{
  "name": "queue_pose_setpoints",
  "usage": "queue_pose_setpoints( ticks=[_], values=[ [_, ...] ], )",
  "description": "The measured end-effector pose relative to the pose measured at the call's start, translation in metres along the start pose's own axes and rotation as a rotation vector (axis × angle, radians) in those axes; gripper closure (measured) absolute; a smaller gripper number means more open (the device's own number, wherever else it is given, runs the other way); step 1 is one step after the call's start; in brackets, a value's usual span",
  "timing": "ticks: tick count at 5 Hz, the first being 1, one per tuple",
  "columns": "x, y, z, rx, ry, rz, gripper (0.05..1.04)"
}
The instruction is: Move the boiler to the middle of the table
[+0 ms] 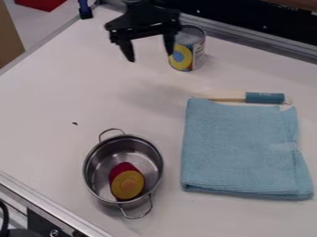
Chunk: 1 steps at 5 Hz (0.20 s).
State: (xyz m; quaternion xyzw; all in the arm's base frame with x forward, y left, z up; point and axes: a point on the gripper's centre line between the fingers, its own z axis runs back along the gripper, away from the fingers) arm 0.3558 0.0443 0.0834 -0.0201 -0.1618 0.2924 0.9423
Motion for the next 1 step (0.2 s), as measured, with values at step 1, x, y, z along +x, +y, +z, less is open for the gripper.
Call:
queue_pose_setpoints(
  ticks=[1],
  values=[
    [-0.0129, -0.0305, -0.0119, -0.013, 0.024, -0.05, 0.087]
  ],
)
